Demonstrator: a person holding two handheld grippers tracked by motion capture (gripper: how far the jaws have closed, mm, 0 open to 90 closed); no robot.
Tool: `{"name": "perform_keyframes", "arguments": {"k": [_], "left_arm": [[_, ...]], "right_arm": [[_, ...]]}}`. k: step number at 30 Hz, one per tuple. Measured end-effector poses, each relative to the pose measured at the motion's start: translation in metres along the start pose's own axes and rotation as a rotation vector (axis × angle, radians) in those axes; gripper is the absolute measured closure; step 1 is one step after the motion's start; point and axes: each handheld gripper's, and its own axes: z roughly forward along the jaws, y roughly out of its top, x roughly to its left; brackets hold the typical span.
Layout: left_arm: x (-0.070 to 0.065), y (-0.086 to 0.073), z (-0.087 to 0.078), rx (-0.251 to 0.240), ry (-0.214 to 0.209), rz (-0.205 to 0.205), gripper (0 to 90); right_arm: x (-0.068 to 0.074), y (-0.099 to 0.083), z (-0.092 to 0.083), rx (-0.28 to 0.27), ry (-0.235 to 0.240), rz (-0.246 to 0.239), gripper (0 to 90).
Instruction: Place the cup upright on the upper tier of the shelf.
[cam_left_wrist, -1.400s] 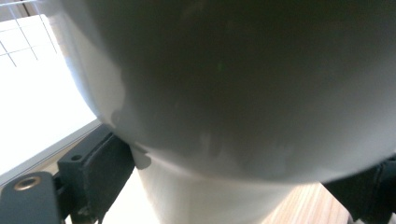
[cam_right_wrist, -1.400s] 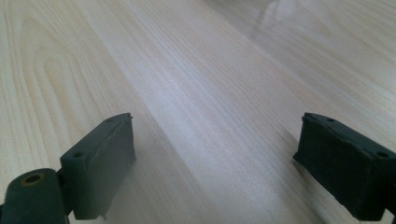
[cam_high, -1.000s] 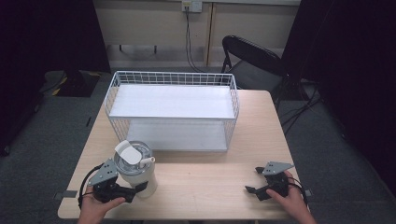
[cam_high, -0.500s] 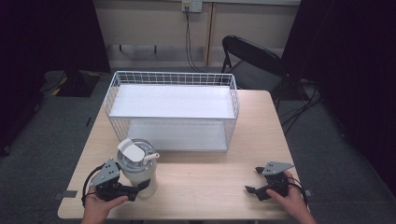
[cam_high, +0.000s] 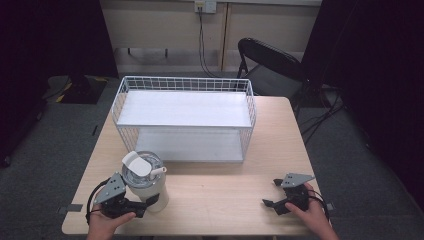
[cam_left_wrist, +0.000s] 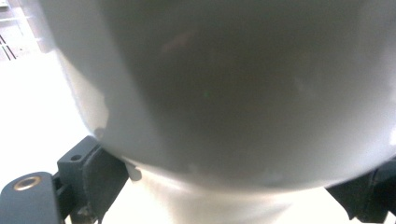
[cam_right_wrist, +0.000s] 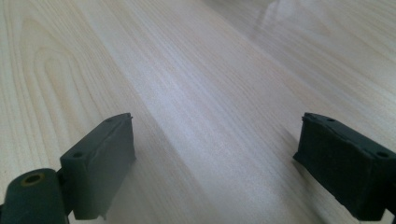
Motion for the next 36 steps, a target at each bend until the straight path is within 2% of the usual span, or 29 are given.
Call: {"name": "perform_keyframes", "arguments": {"k": [5,6,14,15,18,21,24,25,27,31,36], "left_arm": [[0.002,0.001,0.002,0.004,-0.018,0.012,8.8],[0.002,0.001,0.003,0.003,-0.025,0.003,8.7],[0.005,0.003,0.008,-0.032,-0.05,0.0,8.0],[0.005,0.003,0.007,-0.026,-0.042,0.014,8.5],[0.003,0.002,0.006,-0.033,-0.032,0.01,9.3],[0.003,0.003,0.006,-0.04,-0.024,-0.009,9.4],[0.005,0.004,0.005,-0.044,-0.028,-0.052,9.5],[0.006,0.006,0.004,-0.029,-0.028,-0.048,9.5],[0.006,0.007,0.004,-0.04,-0.024,-0.057,9.5],[0.009,0.02,0.003,-0.035,0.0,-0.067,9.5],[0.013,0.029,0.006,-0.045,0.015,-0.087,9.5]], "right_arm": [[0.0,0.0,0.0,0.0,0.0,0.0,10.5],[0.0,0.0,0.0,0.0,0.0,0.0,10.5],[0.0,0.0,0.0,0.0,0.0,0.0,10.5],[0.0,0.0,0.0,0.0,0.0,0.0,10.5],[0.0,0.0,0.0,0.0,0.0,0.0,10.5],[0.0,0.0,0.0,0.0,0.0,0.0,10.5],[0.0,0.0,0.0,0.0,0.0,0.0,10.5],[0.0,0.0,0.0,0.0,0.0,0.0,10.5],[0.0,0.0,0.0,0.0,0.0,0.0,10.5],[0.0,0.0,0.0,0.001,0.0,0.0,10.5],[0.0,0.0,0.0,0.001,0.0,0.0,10.5]]}}
